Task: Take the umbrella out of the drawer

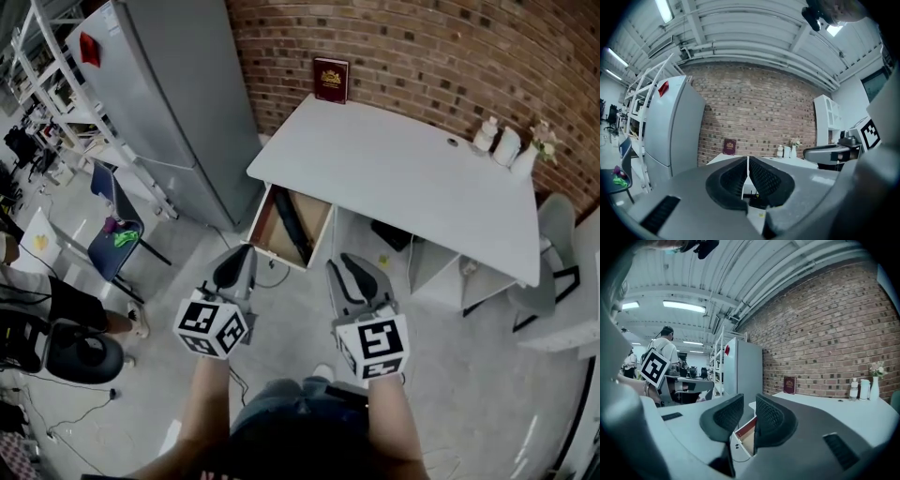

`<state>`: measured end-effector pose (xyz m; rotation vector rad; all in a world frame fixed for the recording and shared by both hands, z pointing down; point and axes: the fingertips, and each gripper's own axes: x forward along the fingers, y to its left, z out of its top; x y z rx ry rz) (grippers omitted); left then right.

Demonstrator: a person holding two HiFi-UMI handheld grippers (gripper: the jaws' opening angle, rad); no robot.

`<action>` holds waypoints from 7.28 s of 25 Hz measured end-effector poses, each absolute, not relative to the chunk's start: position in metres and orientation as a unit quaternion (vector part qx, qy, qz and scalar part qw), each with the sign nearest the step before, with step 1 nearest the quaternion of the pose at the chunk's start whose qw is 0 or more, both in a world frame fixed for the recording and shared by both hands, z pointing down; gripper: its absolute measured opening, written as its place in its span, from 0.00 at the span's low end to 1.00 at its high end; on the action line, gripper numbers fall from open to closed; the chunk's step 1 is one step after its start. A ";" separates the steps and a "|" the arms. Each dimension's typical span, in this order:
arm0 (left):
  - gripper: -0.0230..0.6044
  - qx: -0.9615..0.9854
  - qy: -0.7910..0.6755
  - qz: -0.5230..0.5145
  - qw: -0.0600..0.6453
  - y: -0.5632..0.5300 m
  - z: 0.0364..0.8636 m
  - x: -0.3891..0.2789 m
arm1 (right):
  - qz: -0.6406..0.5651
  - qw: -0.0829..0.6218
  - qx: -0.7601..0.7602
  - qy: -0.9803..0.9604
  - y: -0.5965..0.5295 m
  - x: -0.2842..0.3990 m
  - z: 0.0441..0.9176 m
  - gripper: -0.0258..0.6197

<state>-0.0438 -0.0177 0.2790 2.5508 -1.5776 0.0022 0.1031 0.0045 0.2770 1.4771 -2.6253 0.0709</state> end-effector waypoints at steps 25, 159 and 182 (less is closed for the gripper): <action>0.03 0.804 -0.550 0.060 0.218 -0.187 0.438 -0.068 | 0.108 0.182 0.501 -0.839 -0.159 0.094 0.410 0.03; 0.44 0.640 -0.619 0.040 0.453 -0.259 0.638 -0.081 | 0.256 0.165 0.497 -0.813 -0.195 0.096 0.553 0.03; 0.44 0.759 -0.585 -0.016 0.286 -0.244 0.419 -0.085 | 0.084 0.150 0.493 -0.853 -0.199 0.078 0.353 0.03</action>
